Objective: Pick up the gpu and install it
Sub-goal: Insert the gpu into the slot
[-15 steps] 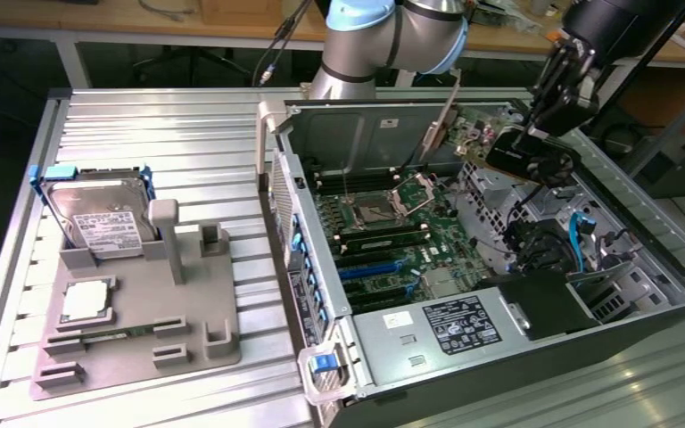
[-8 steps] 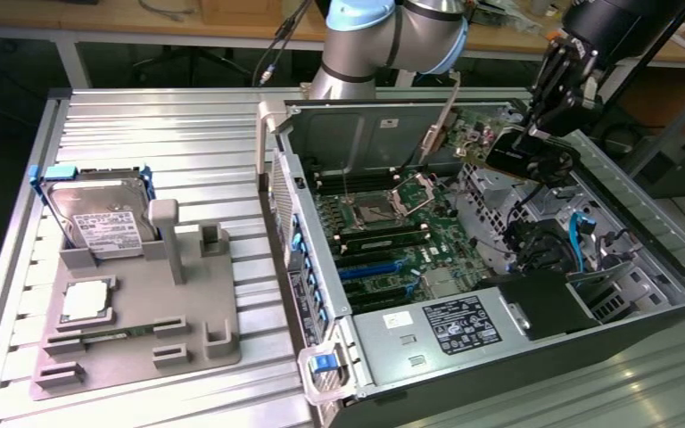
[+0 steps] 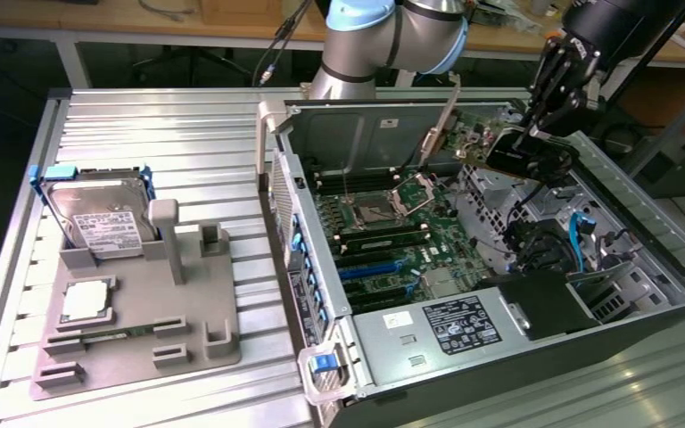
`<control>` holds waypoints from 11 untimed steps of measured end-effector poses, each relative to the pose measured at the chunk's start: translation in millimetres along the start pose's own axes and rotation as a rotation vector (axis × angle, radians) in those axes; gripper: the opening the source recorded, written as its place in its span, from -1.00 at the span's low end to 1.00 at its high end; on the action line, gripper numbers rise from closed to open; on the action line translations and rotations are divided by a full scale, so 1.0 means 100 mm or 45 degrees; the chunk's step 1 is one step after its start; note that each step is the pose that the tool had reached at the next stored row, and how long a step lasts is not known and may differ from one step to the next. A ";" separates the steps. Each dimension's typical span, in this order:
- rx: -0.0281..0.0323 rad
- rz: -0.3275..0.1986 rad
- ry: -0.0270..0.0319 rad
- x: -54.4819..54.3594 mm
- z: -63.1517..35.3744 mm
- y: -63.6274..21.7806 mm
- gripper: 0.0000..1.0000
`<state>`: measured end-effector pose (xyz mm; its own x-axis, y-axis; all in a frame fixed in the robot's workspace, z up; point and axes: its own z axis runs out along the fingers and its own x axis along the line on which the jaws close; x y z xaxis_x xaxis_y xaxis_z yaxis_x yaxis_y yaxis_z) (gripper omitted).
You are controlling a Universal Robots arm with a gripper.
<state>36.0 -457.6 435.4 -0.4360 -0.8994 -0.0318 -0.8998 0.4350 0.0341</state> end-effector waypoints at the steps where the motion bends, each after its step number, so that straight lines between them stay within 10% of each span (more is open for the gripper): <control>1: -0.0003 -0.008 0.0003 0.00 0.000 0.000 -0.47; 11: -0.0029 -0.090 0.0030 0.00 0.000 0.000 -0.47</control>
<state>36.0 -457.6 435.4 -0.3715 -0.9279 -0.0318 -0.9282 0.3705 0.0341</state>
